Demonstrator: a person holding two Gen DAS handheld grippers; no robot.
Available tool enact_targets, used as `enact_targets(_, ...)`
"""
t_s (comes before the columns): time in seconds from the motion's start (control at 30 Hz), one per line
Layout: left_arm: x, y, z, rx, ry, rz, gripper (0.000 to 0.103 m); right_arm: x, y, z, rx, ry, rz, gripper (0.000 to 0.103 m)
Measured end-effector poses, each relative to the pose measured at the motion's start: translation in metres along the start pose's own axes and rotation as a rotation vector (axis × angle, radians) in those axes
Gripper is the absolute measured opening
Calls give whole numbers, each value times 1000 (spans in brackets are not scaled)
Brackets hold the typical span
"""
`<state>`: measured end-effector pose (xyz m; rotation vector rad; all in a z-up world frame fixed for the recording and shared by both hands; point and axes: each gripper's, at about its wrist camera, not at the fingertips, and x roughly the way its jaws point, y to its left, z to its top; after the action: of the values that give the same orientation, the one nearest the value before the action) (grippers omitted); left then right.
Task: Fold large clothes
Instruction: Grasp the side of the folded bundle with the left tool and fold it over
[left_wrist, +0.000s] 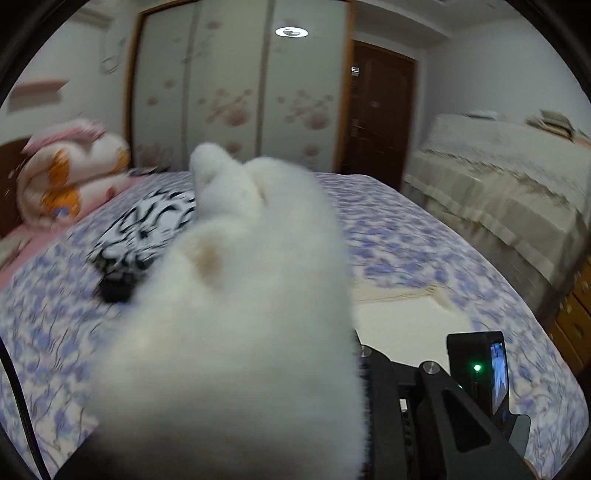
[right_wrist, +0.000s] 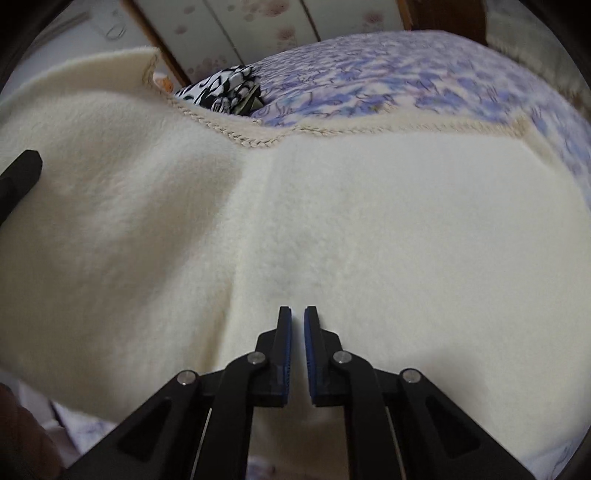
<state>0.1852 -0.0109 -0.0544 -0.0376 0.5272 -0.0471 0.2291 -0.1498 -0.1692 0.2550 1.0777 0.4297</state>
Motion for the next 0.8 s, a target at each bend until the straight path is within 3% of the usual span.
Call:
enact_targets(0.17, 32, -78, -4, 71, 74, -143, 21, -67, -64, -21, 98, -89, -86, 7)
enact_targets(0.3, 77, -133, -36, 79, 206, -242, 21, -114, -128, -46, 180, -136, -198, 7)
enact_targets(0.37, 95, -163, -59, 146, 252, -218, 21, -122, -150, -56, 218, -132, -239, 7)
enact_targets(0.47, 99, -192, -79, 255, 234, -144, 22, -130, -175, -69, 294, -127, -220, 7)
enact_targets(0.63, 88, -192, -62, 200, 237, -204, 22, -136, -185, -77, 305, -152, -217, 7)
enact_targets(0.73, 93, -199, -65, 224, 250, -199, 22, -133, -190, -75, 313, -154, -215, 7)
enact_targets(0.8, 104, -206, -74, 263, 296, -187, 27, -132, -193, -75, 320, -145, -225, 7)
